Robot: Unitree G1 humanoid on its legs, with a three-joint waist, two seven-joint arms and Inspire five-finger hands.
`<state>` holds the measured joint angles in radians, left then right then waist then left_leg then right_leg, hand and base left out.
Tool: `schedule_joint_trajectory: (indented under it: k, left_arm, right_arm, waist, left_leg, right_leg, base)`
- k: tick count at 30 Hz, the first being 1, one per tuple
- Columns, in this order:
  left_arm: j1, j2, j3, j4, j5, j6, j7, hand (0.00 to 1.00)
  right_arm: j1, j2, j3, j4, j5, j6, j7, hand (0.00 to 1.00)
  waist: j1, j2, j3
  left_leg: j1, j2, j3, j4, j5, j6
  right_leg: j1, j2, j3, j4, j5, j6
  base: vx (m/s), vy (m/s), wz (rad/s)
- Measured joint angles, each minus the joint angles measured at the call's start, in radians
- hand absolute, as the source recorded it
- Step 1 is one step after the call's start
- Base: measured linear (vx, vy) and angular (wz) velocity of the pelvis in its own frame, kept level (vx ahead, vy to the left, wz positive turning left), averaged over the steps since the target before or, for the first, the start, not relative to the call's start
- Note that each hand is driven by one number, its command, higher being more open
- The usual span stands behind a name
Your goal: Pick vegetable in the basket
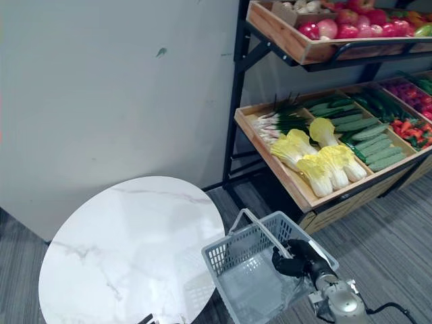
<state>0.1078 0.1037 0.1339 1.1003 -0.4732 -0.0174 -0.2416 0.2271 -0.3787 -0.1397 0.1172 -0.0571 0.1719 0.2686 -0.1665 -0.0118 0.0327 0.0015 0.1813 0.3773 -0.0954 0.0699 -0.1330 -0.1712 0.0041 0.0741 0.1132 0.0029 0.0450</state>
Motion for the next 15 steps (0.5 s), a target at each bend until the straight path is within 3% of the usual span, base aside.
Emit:
schedule_joint_trajectory:
  k: [4,10,15]
  left_arm:
    - [0.018,-0.002,-0.004,0.015,-0.037,-0.004,0.017,1.0]
    - [0.023,-0.001,-0.009,0.029,-0.044,-0.002,0.031,1.0]
    - [0.023,0.0,-0.009,0.043,-0.044,0.008,0.041,1.0]
  right_arm:
    - [0.062,0.06,-0.06,0.009,0.024,0.019,0.002,0.0]
    - [0.064,0.111,-0.225,0.257,0.032,0.019,-0.068,0.0]
    - [0.074,0.13,-0.311,0.346,0.029,0.019,-0.107,0.0]
  waist:
    - [-0.008,0.013,-0.018]
    - [-0.044,0.013,-0.022]
    - [-0.074,0.015,-0.025]
  left_leg:
    - [0.018,-0.002,0.043,0.0,-0.028,0.003]
    - [0.053,-0.013,0.092,0.0,-0.042,0.003]
    - [0.071,-0.015,0.134,0.0,-0.048,-0.001]
  right_leg:
    - [0.002,0.005,0.04,-0.01,0.007,0.011]
    - [0.018,0.002,0.085,-0.013,0.01,0.015]
    - [0.016,0.008,0.119,-0.013,0.01,0.015]
  base:
    - [-0.04,0.043,-0.25]
    - [0.01,0.046,-0.2]
    - [0.02,0.018,-0.23]
